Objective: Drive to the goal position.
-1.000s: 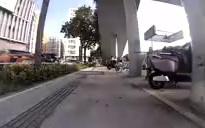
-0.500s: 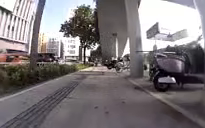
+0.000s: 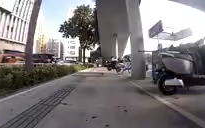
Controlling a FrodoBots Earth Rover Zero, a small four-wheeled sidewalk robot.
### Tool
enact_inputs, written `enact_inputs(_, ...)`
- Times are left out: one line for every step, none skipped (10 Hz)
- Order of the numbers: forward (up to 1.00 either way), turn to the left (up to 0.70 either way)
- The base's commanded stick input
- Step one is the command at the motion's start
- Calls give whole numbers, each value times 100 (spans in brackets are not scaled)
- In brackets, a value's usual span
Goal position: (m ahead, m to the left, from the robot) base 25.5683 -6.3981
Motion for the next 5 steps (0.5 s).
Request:
enact_inputs(45,0)
enact_inputs(45,0)
enact_inputs(45,0)
enact_inputs(45,0)
enact_inputs(45,0)
